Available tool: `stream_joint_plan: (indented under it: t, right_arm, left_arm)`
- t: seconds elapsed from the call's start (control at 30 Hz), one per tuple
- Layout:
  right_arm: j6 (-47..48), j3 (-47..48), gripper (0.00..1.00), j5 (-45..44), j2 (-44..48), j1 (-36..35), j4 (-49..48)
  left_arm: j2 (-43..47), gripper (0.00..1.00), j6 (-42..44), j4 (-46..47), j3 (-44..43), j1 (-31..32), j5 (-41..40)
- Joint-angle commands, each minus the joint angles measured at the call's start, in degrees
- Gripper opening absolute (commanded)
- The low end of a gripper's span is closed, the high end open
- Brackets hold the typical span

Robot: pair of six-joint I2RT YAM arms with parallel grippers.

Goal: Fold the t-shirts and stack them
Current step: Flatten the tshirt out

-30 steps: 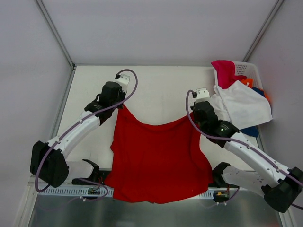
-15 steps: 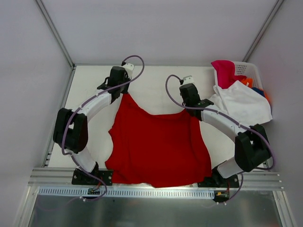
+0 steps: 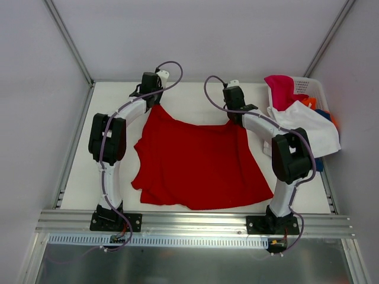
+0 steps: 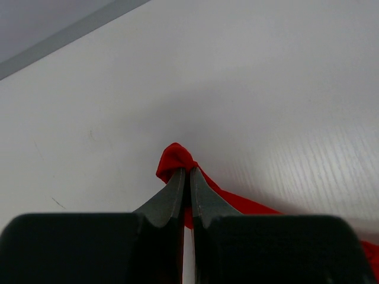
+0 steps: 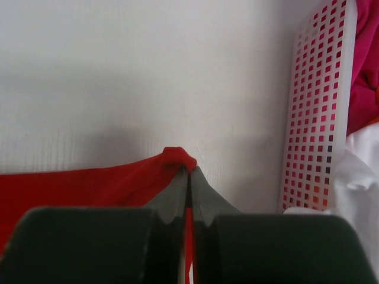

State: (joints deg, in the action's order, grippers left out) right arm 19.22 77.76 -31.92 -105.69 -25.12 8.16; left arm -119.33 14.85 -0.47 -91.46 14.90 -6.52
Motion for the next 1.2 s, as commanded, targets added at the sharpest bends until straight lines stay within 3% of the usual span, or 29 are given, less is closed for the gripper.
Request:
stream_joint_plan:
  t: [0.0,0.13,0.17,0.2,0.23,0.27,0.3,0.33,0.43,0.57,0.7,0.87,1.1,1.17]
  right_arm:
    - [1.9,4.6,0.0,-0.2,-3.4,0.8,-1.6]
    - [2.0,8.3,0.0,-2.9,-7.4,0.9,-1.5]
    - [2.0,9.6,0.01,-4.4,-8.4,0.9,-1.5]
    - [1.6,10.3,0.01,-5.2,-9.1,1.0,-1.3]
    - [1.3,12.8,0.02,-7.6,-11.1,1.0,0.3]
    - [0.6,14.3,0.16,-8.8,-12.2,1.2,1.6]
    - [-0.8,16.4,0.8,-9.8,-13.4,1.5,5.0]
    - [-1.0,18.2,0.99,-13.2,-15.4,1.6,5.4]
    - [-0.9,21.6,0.99,-17.4,-16.8,2.1,5.8]
    - [-0.7,25.1,0.99,-23.0,-16.6,2.7,6.3]
    - [0.0,30.7,0.99,-26.5,-14.7,2.7,9.7]
    - [-4.9,29.8,0.99,-21.8,-6.4,-0.2,16.4]
    - [-12.2,11.8,0.98,-7.3,14.4,-6.1,15.8]
    - [-15.8,6.1,0.66,-4.7,18.0,-6.3,16.0]
  left_arm:
    - [-2.6,0.0,2.5,2.1,-4.9,-1.4,-1.5]
    - [-6.0,0.0,2.0,2.1,-8.1,-2.0,-4.4]
    - [-7.7,0.21,1.8,2.1,-10.2,-2.0,-6.0]
    - [-8.6,0.5,1.1,2.1,-11.3,-2.0,-8.2]
    - [-9.8,0.98,0.5,2.1,-13.9,-2.1,-13.1]
    - [-11.6,0.99,0.7,2.0,-14.9,-2.0,-14.5]
    - [-12.2,0.99,1.8,2.2,-15.8,-2.1,-15.4]
    - [-12.9,0.99,2.0,2.3,-17.3,-2.2,-17.2]
    - [-12.5,0.99,0.9,3.5,-17.8,-2.8,-19.5]
    - [-5.8,0.99,3.9,8.9,-14.5,-2.9,-21.2]
    - [1.3,0.99,3.2,8.6,-13.0,-2.7,-19.9]
    - [13.5,0.99,-3.0,3.0,-3.6,-2.4,-12.0]
    - [18.2,0.97,-13.2,-6.1,6.6,-2.3,-8.8]
    - [17.7,0.75,-14.8,-6.6,9.0,-2.3,-7.5]
